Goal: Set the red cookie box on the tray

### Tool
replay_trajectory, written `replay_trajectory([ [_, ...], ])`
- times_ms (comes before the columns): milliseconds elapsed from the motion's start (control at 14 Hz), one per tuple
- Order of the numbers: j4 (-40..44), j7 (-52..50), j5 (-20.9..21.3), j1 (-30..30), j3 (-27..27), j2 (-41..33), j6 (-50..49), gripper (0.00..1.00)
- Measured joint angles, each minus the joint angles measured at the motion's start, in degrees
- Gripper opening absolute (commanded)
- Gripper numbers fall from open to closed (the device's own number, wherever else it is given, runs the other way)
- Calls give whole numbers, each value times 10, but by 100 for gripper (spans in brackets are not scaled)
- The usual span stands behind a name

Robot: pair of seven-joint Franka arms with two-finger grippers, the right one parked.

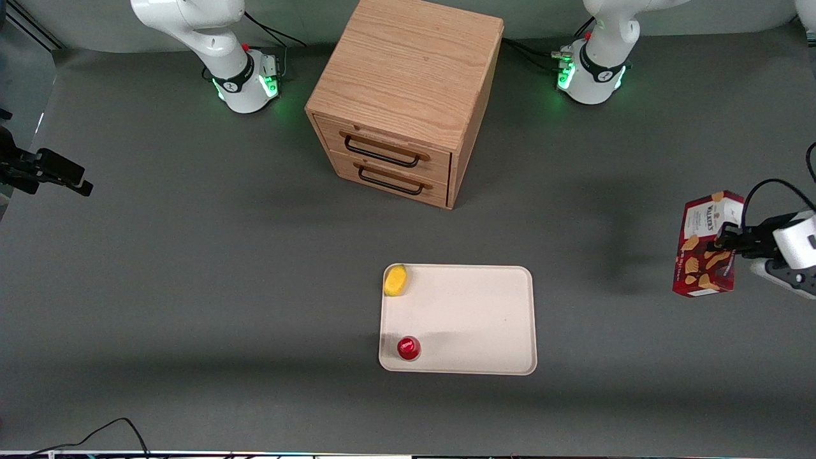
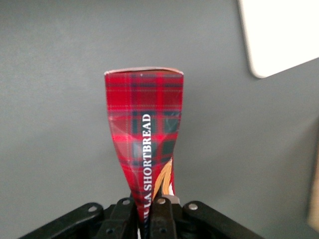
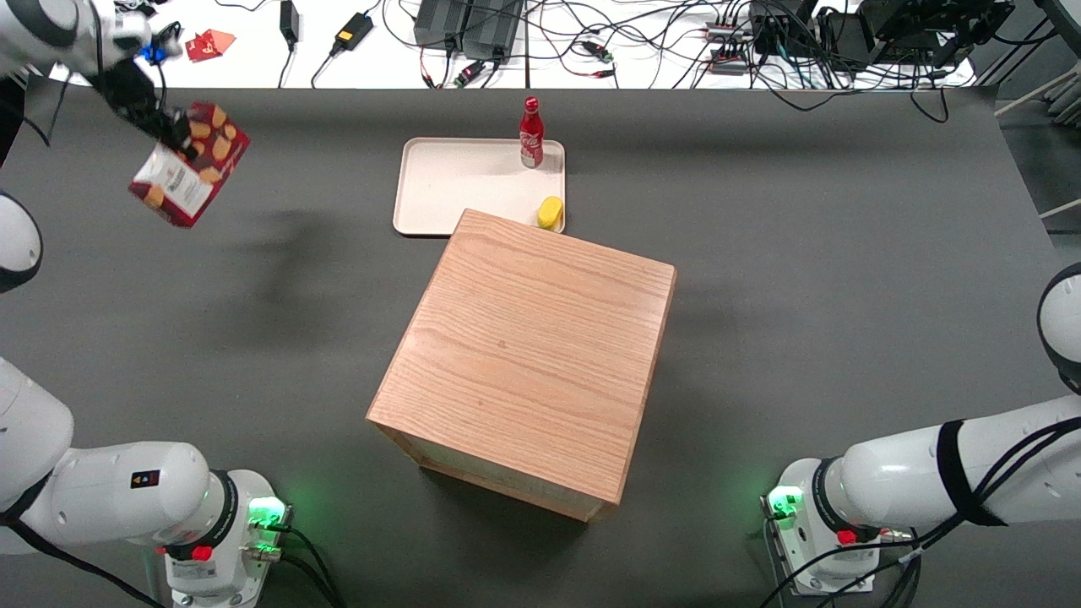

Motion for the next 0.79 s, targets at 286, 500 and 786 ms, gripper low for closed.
replay_trajectory([
  [286,76,-293,31,-8,-150,-12,-57,0],
  [500,66,-463,67,-25,-243,29,27,0],
  [786,19,-650,243,-54,-321,170,245,0],
])
